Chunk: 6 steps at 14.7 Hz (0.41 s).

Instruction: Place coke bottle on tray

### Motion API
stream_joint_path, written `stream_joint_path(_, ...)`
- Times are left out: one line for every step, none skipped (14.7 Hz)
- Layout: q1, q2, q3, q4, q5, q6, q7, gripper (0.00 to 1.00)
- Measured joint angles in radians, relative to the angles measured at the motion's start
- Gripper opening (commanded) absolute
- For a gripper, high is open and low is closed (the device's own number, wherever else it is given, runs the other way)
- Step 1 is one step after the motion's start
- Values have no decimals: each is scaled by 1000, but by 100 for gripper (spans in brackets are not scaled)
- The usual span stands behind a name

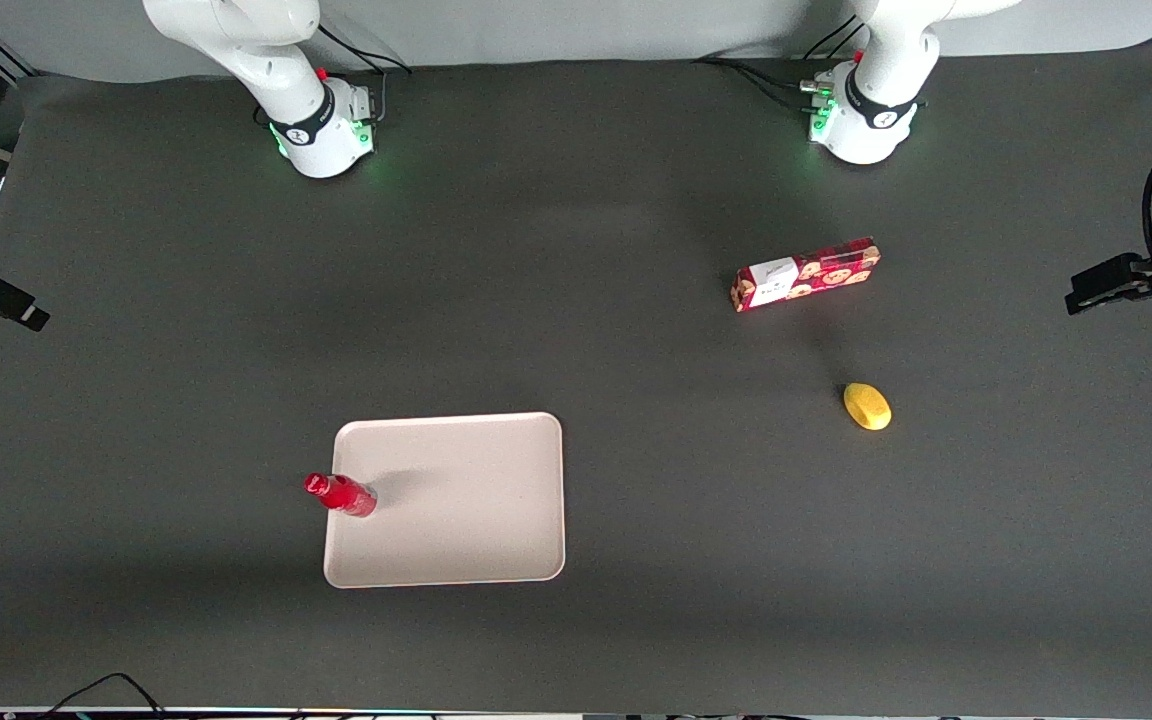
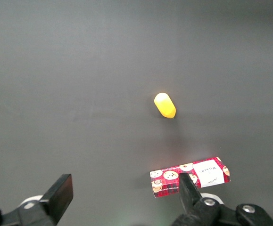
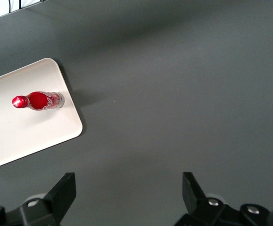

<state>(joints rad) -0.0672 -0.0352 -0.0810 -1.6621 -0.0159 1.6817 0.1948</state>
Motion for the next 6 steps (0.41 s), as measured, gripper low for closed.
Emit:
stream_joint_path(-2, 0, 0, 1, 0, -1, -4, 100)
stream_joint_path(-2, 1, 0, 1, 0, -2, -5, 100)
stream_joint_path(-2, 2, 0, 1, 0, -2, -5, 100)
stream_joint_path(-2, 2, 0, 1, 0, -3, -6, 100)
stream_joint_path(-2, 2, 0, 1, 0, -3, -6, 100)
stream_joint_path(-2, 2, 0, 1, 0, -3, -6, 100)
